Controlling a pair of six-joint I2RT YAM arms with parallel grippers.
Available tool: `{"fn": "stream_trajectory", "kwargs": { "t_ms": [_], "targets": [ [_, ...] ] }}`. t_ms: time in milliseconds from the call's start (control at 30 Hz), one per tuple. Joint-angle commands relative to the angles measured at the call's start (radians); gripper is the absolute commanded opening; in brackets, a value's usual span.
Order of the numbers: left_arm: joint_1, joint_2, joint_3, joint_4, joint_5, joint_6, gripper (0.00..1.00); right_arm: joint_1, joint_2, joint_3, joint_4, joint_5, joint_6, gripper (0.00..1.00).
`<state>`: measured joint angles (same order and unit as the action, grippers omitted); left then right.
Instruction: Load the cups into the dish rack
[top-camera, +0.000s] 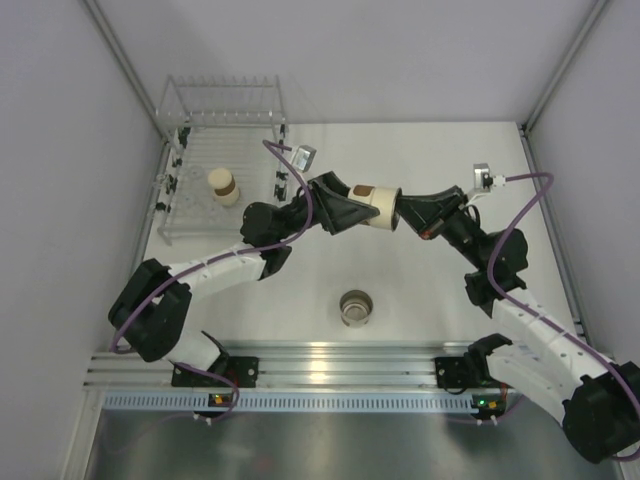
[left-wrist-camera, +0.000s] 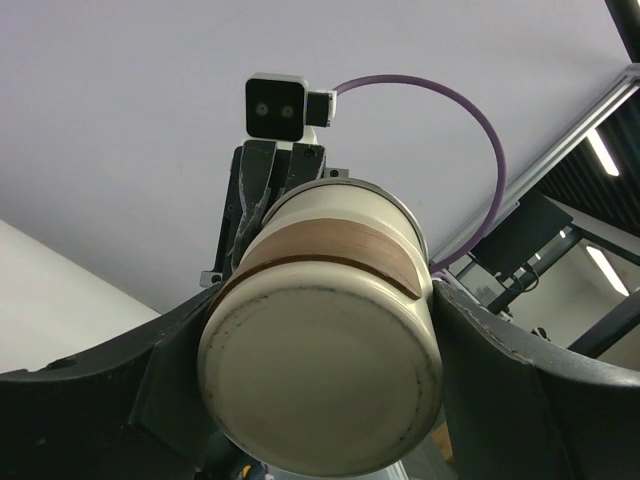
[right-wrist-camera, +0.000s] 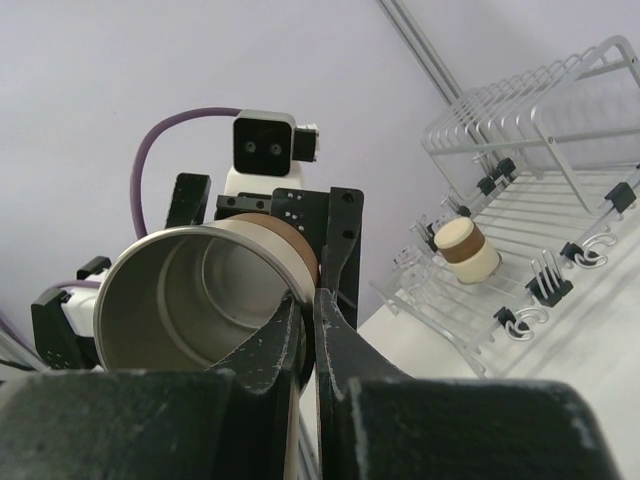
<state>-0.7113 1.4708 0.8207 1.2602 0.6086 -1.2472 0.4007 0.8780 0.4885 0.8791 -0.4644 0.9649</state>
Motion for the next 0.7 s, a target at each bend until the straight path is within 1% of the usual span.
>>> {"fn": "stream_trajectory", "kwargs": {
  "t_ms": [0,100,200,233,300,333,400,433,500,533,600,633,667],
  "targets": [
    [-0.007,-0.012,0.043,0.110,0.002,-0.004,0.75,-0.013,-0.019,0.005,0.032,0.012,-0.026,0.00],
    [-0.007,-0.018,0.041,0.110,0.003,-0.008,0.70,-0.013,-0.024,0.005,0.027,0.013,-0.029,0.00],
    [-0.007,-0.026,0.041,0.110,0.005,-0.008,0.70,-0.013,-0.027,0.009,0.020,0.013,-0.034,0.00],
    [-0.007,-0.027,0.041,0.110,0.005,-0.006,0.67,-0.014,-0.030,0.009,0.018,0.013,-0.034,0.00],
    [-0.007,-0.029,0.043,0.110,0.003,-0.006,0.56,-0.013,-0.028,0.009,0.012,0.015,-0.037,0.00],
    [-0.007,-0.030,0.043,0.110,0.003,-0.005,0.42,-0.013,-0.030,0.009,0.011,0.013,-0.037,0.00],
    [-0.007,-0.033,0.040,0.114,0.000,-0.004,0.24,-0.013,-0.027,0.012,0.006,0.013,-0.038,0.00],
    [-0.007,-0.035,0.040,0.116,-0.003,-0.004,0.09,-0.013,-0.027,0.010,0.004,0.013,-0.038,0.00],
    [-0.007,-0.040,0.037,0.116,-0.006,0.003,0.00,-0.013,-0.028,0.012,-0.003,0.017,-0.043,0.05],
    [-0.007,-0.041,0.035,0.116,-0.010,0.006,0.00,-0.013,-0.027,0.010,-0.006,0.021,-0.043,0.13],
    [-0.007,-0.049,0.028,0.114,-0.021,0.028,0.00,-0.013,-0.033,0.012,-0.018,0.024,-0.048,0.23],
    [-0.005,-0.053,0.025,0.114,-0.026,0.044,0.00,-0.013,-0.036,0.010,-0.026,0.027,-0.049,0.31],
    [-0.002,-0.059,0.020,0.114,-0.029,0.049,0.00,-0.014,-0.042,0.013,-0.032,0.029,-0.057,0.36]
  ]
}}
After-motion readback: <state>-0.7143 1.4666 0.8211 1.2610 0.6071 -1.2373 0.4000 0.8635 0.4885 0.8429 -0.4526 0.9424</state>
